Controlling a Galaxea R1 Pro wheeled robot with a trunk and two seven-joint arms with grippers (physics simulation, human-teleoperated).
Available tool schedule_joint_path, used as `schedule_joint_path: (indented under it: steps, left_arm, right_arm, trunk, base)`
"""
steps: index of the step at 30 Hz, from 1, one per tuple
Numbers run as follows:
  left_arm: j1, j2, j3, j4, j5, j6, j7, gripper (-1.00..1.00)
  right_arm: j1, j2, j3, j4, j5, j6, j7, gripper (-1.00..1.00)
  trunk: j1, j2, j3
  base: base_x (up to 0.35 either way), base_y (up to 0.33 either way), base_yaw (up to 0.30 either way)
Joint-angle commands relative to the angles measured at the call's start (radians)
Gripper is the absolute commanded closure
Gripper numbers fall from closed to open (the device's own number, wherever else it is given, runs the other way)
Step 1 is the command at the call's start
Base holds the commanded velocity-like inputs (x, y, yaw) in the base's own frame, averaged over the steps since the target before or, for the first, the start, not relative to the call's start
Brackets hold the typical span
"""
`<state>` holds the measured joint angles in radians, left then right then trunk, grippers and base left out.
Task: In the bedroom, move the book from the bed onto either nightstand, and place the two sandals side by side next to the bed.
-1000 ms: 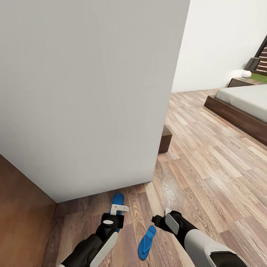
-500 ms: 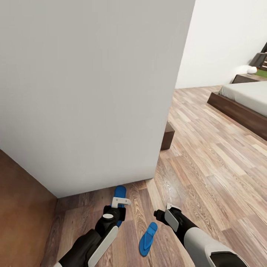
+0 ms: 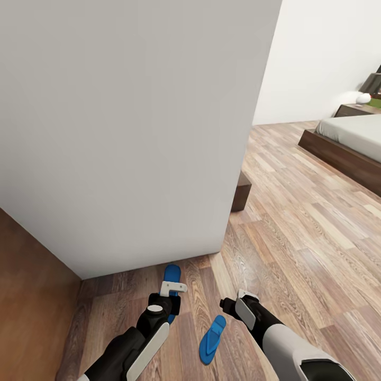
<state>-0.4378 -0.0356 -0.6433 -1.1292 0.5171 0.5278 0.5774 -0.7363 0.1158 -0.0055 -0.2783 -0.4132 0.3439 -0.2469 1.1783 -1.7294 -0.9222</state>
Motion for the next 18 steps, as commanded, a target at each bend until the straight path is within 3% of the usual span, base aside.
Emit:
schedule_joint_path:
  steps: [1, 6, 9, 12, 13, 18]
  left_arm:
    - [-0.001, 0.0, -0.003, -0.001, 0.009, 0.001, 0.01, 1.0]
    - [-0.001, -0.002, -0.004, -0.001, 0.009, 0.001, 0.011, 1.0]
    - [-0.001, -0.003, -0.004, -0.001, 0.009, 0.001, 0.019, 1.0]
    - [-0.001, -0.004, -0.004, -0.002, 0.009, 0.001, 0.032, 1.0]
    - [-0.001, -0.004, -0.004, -0.002, 0.01, 0.001, 0.039, 1.0]
    - [-0.001, -0.004, -0.004, -0.002, 0.01, 0.001, 0.043, 1.0]
  right_arm:
    - [0.0, 0.0, -0.001, -0.002, -0.006, 0.005, -0.005, -1.0]
    - [-0.001, 0.006, -0.005, -0.004, -0.03, -0.011, -0.007, -1.0]
    - [-0.009, 0.021, -0.004, -0.011, -0.066, -0.023, -0.024, -1.0]
    - [-0.029, 0.042, -0.004, -0.016, -0.104, -0.031, -0.083, -1.0]
    - [-0.042, 0.056, -0.004, -0.019, -0.148, -0.036, -0.143, -1.0]
    - [-0.048, 0.059, -0.002, -0.024, -0.198, -0.04, -0.179, -1.0]
  trunk:
    - [0.004, -0.008, -0.004]
    - [0.023, -0.043, -0.02]
    - [0.035, -0.064, -0.029]
    - [0.046, -0.085, -0.038]
    - [0.05, -0.092, -0.042]
    - [0.069, -0.127, -0.057]
  base:
    - [0.0, 0.0, 0.0]
    - [0.0, 0.0, 0.0]
    - [0.0, 0.0, 0.0]
    - [0.0, 0.0, 0.0]
    - [0.0, 0.0, 0.0]
    - [0.0, 0.0, 0.0]
